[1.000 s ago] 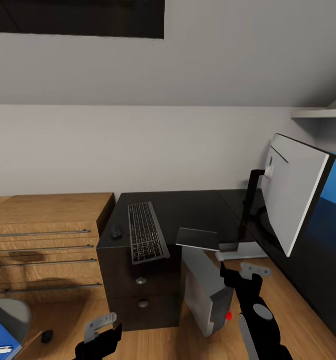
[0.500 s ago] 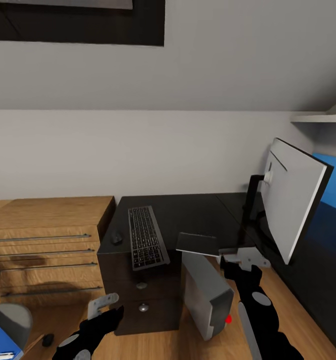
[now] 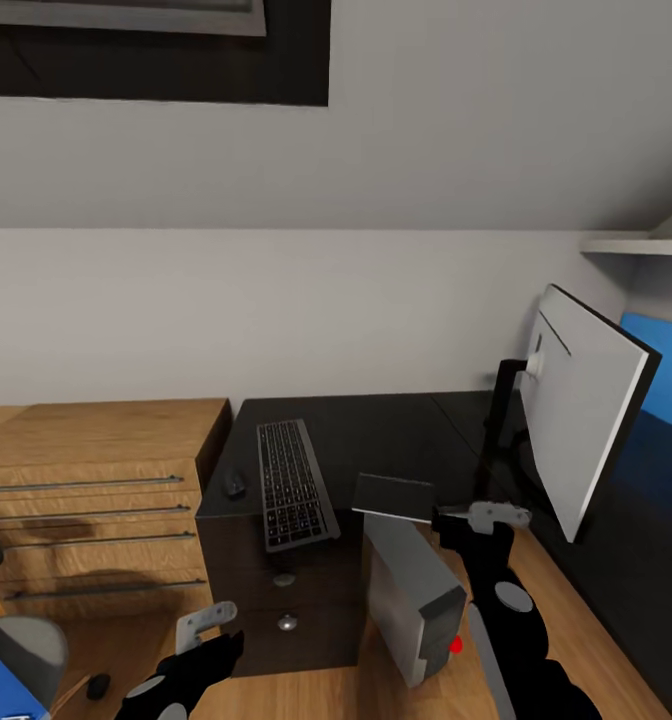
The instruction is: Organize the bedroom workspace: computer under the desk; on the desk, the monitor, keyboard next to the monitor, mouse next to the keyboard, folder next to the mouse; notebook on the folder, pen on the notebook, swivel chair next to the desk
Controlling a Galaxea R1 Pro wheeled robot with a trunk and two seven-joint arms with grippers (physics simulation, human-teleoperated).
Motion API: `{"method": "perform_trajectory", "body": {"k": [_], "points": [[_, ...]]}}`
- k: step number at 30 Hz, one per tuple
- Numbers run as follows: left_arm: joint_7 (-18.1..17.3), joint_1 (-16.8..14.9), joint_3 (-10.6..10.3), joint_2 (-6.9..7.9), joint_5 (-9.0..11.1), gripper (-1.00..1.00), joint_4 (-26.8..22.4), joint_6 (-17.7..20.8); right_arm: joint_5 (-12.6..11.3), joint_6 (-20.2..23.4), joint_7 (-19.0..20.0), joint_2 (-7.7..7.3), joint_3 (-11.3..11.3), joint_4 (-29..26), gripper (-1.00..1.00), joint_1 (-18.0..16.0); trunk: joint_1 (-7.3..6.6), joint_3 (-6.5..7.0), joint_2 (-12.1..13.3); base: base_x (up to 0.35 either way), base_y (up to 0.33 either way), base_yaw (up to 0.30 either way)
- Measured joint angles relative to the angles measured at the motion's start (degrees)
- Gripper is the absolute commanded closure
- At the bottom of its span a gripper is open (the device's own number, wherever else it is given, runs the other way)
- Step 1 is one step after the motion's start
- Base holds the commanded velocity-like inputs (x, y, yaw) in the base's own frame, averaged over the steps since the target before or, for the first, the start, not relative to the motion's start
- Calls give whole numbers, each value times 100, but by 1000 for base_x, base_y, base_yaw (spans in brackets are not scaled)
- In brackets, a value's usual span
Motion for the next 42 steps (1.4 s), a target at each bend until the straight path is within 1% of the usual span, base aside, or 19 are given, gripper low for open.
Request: {"method": "perform_trajectory", "body": {"k": [4,13,15,16,17,18,21,22,23,24,26,27,28,29,33,34,37,39,42], "points": [[1,0,-12,-1,-7,-100,9,-14,250,-369,-4,-2,-1,-11,-100,9,-88,72,160,0,0,0],[1,0,-30,-2,-21,-100,7,-22,536,-1253,-8,-3,-3,-17,-100,38,-286,233,522,0,0,0],[1,0,-131,-4,-28,-100,-11,-41,592,-1354,-14,2,-17,-16,-100,41,-330,269,602,0,0,0],[5,0,-351,-1,-31,-100,-21,-105,620,-1370,-21,7,-31,-7,-100,41,-352,287,642,0,0,0],[8,2,-433,1,-40,-100,-23,-142,626,-1355,-25,10,-35,-8,-100,38,-374,305,682,0,0,0],[15,1,-546,3,-44,-100,-26,-227,635,-1277,-33,15,-42,-12,-100,28,-395,323,722,0,0,0],[6,1,-661,7,-51,-100,-31,-394,644,-905,-47,23,-50,-18,-100,-75,-461,377,843,0,0,0],[0,1,-683,10,-52,-100,-34,-440,647,-633,-51,24,-51,-14,-100,-268,-483,396,883,0,0,0],[-3,1,-691,12,-52,-100,-35,-457,643,-481,-51,24,-52,-9,-100,-418,-505,414,923,0,0,0],[-6,0,-703,13,-53,-100,-36,-481,640,-142,-48,24,-58,14,-100,-779,-527,432,963,0,0,0],[-8,0,-710,14,-53,-100,-38,-497,628,193,-40,24,-68,85,-100,-1201,-571,468,1043,0,0,0],[-10,0,-715,15,-53,-100,-38,-509,620,453,-34,24,-80,241,-100,-1545,-593,486,1084,0,0,0],[-10,0,-716,15,-54,-100,-39,-512,614,560,-30,23,-88,350,-100,-1726,-615,503,1124,0,0,0],[-11,0,-719,15,-54,-100,-42,-520,609,704,-25,24,-100,591,-100,-2006,-637,522,1164,0,0,0],[-12,1,-721,16,-54,-100,-45,-525,594,855,-19,20,-121,1176,-100,-2507,-725,593,1324,0,0,0],[-12,1,-723,16,-54,-100,-43,-530,403,816,-18,12,-270,1763,-100,-2899,-747,612,1365,0,0,0],[-12,1,-722,16,-54,-100,-45,-531,255,750,2,7,-336,1899,-100,-2994,-813,665,1484,0,0,0],[-12,2,-725,16,-53,-100,-42,-528,118,690,23,4,-381,1976,-100,-3011,-814,665,1486,0,0,0],[4,1,-746,12,-53,-100,-32,-526,83,674,28,4,-392,1997,-100,-2933,-814,665,1486,0,0,0]]}}
